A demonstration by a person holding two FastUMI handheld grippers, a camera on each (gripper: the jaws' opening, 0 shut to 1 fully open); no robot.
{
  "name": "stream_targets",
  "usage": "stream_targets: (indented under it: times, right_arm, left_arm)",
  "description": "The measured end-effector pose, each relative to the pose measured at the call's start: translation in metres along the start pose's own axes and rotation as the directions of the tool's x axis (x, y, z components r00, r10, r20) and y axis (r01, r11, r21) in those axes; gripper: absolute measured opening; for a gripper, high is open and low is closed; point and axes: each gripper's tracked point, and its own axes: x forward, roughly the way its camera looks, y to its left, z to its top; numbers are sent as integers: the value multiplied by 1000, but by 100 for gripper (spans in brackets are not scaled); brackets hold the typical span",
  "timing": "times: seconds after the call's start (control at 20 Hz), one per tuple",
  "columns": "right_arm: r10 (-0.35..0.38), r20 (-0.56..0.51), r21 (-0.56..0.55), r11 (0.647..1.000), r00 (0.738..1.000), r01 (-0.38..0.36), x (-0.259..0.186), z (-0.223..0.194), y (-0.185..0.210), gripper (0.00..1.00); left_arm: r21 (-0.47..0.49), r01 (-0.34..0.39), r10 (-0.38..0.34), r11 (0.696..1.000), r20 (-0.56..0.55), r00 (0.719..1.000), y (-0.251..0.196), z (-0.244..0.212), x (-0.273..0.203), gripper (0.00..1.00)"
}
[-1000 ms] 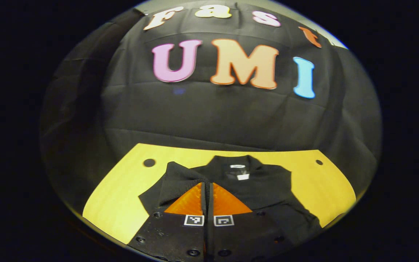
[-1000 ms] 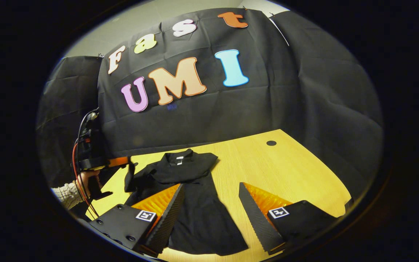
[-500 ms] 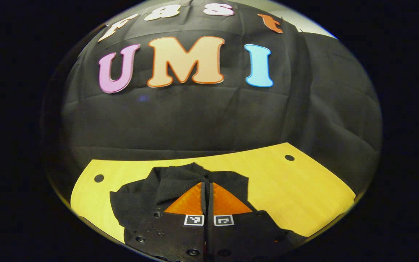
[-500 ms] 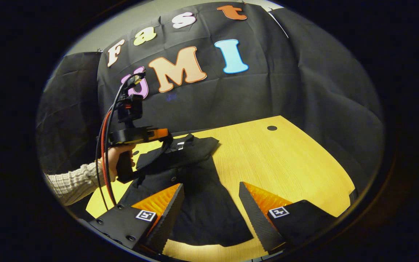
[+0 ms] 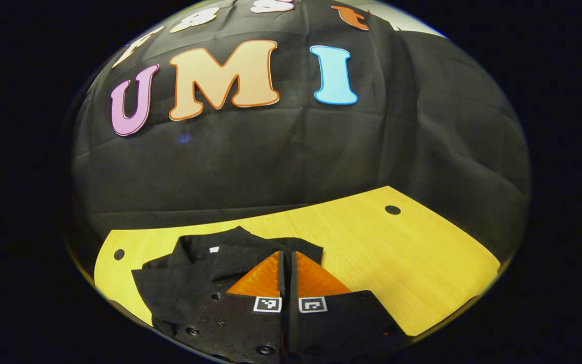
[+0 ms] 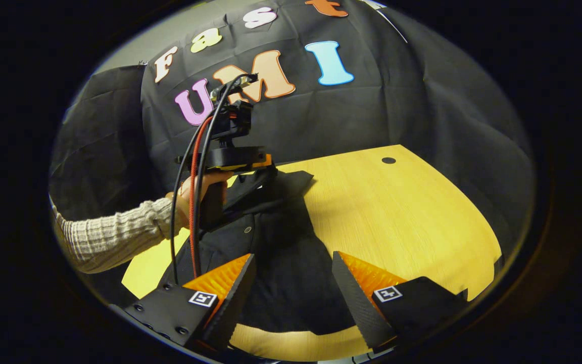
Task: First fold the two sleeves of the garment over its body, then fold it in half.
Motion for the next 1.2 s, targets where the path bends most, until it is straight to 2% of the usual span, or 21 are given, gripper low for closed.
stream_targets:
  times: [0.1, 0.2, 0.25, 0.35, 0.45, 0.55, 0.65, 0.7, 0.75, 0.8, 0.9, 0.95, 1.05, 1.1, 1.15, 1.2]
  right_arm:
    - [4, -20, 8, 1000, 1000, -4, 2, -7, -2, 97]
    - [3, -33, 12, 1000, 999, -3, 5, -10, -6, 96]
    - [-2, -44, 8, 1000, 999, 2, 7, -14, -8, 96]
    - [-10, -58, -6, 1000, 998, 10, 9, -22, -13, 97]
    - [-11, -69, -17, 1000, 998, 10, 11, -25, -15, 97]
    - [-7, -72, -27, 1000, 997, 6, 15, -25, -16, 97]
    - [0, -80, -30, 1000, 997, -3, 18, -29, -13, 97]
    - [4, -85, -30, 1000, 996, -6, 18, -34, -12, 97]
    - [8, -89, -31, 999, 996, -11, 19, -36, -10, 97]
    - [12, -95, -34, 999, 995, -15, 18, -40, -8, 97]
    - [12, -105, -45, 999, 994, -17, 19, -47, -7, 97]
    - [10, -110, -48, 999, 994, -15, 19, -51, -8, 97]
    - [19, -123, -49, 998, 992, -25, 21, -61, -7, 97]
    - [22, -133, -56, 998, 991, -30, 22, -67, -6, 97]
    - [26, -146, -65, 997, 989, -36, 23, -72, -7, 97]
    - [27, -158, -76, 996, 987, -39, 22, -78, -7, 97]
  left_arm:
    - [-15, 15, -15, 1000, -9, 1000, -4, -6, -3, 1]
    - [-26, 19, -19, 999, 15, 1000, -5, -1, -5, 11]
    - [-24, 23, -22, 999, 34, 999, -5, 5, -8, 22]
    - [-4, 13, -13, 1000, 91, 996, -1, 23, -16, 61]
    - [20, -38, 35, 999, 161, 986, 15, 45, -28, 100]
    - [18, -82, 75, 996, 236, 969, 27, 64, -44, 96]
    - [-5, -100, 97, 995, 304, 948, 39, 81, -62, 100]
    - [-15, -112, 111, 994, 321, 941, 46, 85, -69, 96]
    - [-23, -130, 130, 991, 328, 936, 55, 85, -80, 100]
    - [-32, -149, 152, 988, 324, 934, 63, 82, -89, 95]
    - [-58, -180, 189, 982, 316, 930, 79, 71, -110, 95]
    - [-67, -194, 206, 979, 312, 928, 85, 64, -121, 91]
    - [-77, -237, 249, 969, 301, 921, 100, 46, -143, 100]
    - [-80, -256, 268, 963, 293, 918, 106, 36, -154, 100]
    - [-84, -270, 283, 959, 284, 916, 111, 25, -164, 96]
    - [-88, -280, 293, 956, 270, 917, 115, 13, -173, 100]
